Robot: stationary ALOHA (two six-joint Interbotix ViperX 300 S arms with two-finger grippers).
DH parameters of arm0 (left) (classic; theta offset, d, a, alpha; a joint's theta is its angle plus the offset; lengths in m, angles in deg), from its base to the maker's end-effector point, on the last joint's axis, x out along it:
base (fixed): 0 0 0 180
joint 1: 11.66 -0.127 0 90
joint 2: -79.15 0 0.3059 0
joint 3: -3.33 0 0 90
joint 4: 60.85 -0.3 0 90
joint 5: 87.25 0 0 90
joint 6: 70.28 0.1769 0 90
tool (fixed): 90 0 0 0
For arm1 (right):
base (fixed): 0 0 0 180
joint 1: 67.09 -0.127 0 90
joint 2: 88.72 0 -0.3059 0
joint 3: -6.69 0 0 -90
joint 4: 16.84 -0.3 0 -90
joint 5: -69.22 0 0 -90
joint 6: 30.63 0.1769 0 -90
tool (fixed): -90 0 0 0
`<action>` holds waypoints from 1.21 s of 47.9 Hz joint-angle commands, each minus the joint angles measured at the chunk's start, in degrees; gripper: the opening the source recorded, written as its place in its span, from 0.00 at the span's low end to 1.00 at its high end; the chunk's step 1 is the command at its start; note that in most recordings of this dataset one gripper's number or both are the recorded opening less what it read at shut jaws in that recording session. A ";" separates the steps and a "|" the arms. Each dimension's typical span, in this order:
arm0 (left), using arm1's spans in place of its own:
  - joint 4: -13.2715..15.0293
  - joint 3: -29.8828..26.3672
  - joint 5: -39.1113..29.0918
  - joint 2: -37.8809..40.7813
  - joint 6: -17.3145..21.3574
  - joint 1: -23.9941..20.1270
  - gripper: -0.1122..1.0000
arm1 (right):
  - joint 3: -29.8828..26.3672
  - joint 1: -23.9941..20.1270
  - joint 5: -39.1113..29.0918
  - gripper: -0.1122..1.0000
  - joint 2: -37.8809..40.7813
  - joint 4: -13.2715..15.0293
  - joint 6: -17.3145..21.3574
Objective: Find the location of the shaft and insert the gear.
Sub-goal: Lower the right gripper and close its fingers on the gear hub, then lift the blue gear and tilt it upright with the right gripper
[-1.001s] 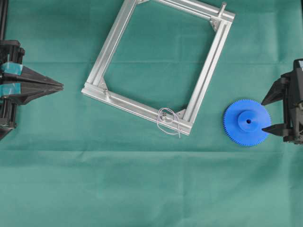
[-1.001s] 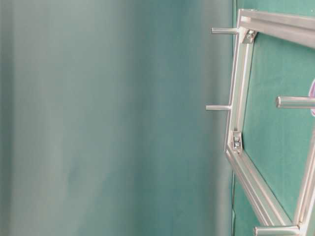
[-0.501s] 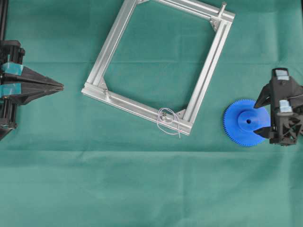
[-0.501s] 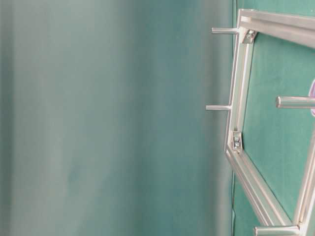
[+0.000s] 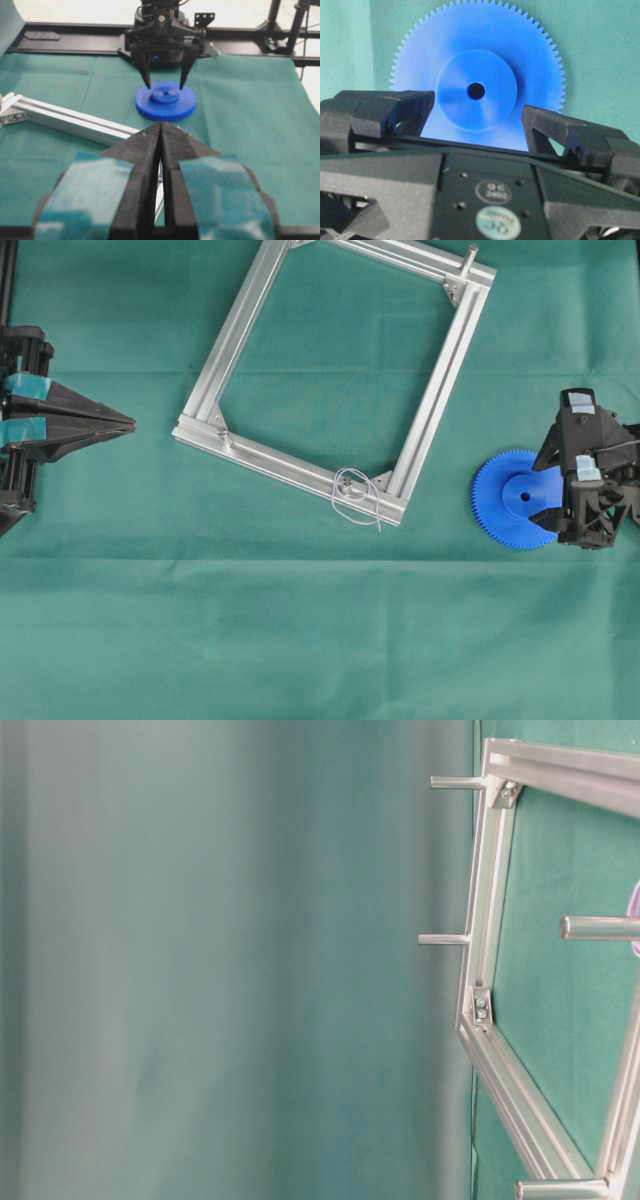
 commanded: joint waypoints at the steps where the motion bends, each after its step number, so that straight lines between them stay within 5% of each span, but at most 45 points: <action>1: 0.09 -1.41 0.18 0.53 0.00 0.00 0.11 | -1.23 0.00 0.70 0.92 0.35 0.09 0.00; 58: 0.09 -1.32 -0.70 0.62 0.00 0.00 0.11 | -3.08 -0.97 -0.62 0.92 7.91 0.09 1.76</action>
